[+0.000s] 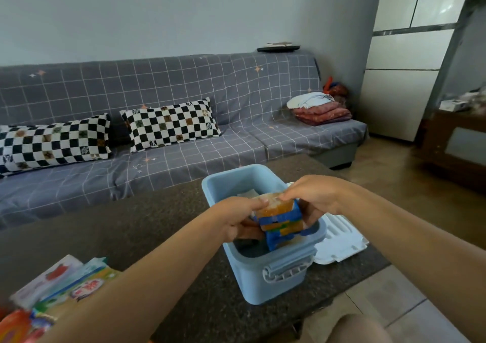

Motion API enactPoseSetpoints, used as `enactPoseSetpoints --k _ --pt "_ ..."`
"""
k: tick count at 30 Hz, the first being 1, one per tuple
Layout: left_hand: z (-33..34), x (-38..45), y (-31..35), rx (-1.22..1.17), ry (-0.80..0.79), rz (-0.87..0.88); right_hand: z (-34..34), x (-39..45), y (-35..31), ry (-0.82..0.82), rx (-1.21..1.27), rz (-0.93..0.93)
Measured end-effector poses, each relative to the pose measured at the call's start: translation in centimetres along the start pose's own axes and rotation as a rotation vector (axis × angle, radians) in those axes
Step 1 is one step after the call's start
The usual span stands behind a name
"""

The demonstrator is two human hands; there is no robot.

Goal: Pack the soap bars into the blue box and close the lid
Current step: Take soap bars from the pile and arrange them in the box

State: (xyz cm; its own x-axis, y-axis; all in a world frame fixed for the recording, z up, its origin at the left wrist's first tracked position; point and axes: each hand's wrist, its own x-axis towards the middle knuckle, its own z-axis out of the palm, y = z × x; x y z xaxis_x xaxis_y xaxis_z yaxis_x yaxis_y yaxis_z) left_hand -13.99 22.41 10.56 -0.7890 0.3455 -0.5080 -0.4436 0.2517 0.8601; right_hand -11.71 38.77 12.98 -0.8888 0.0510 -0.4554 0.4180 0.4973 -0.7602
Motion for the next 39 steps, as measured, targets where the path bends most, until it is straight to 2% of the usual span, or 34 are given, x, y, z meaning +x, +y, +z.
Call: enactPoseSetpoints --k 4,8,16,19,24,29,34,39 --pt "0.0 1.2 0.1 -0.027 0.008 -0.065 -0.7 1.6 -0.1 -0.088 -0.095 0.060" --pt "1.3 2.3 -1.2 -0.024 0.016 -0.058 -0.6 3.0 0.8 -0.138 -0.143 0.097" --pt "2.8 3.6 -1.9 -0.116 -0.010 -0.142 0.5 4.8 0.6 -0.075 -0.403 0.149" --pt "2.6 3.8 -2.0 -0.197 -0.002 -0.161 0.8 5.0 0.5 -0.062 -0.428 0.174" --pt "2.7 4.2 -2.3 -0.170 0.048 -0.178 1.5 4.8 0.5 -0.044 -0.466 0.182" --pt "2.3 4.6 -1.8 -0.120 0.057 -0.220 1.0 5.0 -0.5 -0.134 -0.505 0.236" --pt "1.7 4.8 -1.4 -0.093 -0.006 -0.283 0.5 5.0 -1.3 -0.160 -0.485 0.264" --pt "2.6 5.4 -2.4 -0.166 0.005 -0.291 1.6 5.4 -0.7 -0.180 -0.573 0.268"
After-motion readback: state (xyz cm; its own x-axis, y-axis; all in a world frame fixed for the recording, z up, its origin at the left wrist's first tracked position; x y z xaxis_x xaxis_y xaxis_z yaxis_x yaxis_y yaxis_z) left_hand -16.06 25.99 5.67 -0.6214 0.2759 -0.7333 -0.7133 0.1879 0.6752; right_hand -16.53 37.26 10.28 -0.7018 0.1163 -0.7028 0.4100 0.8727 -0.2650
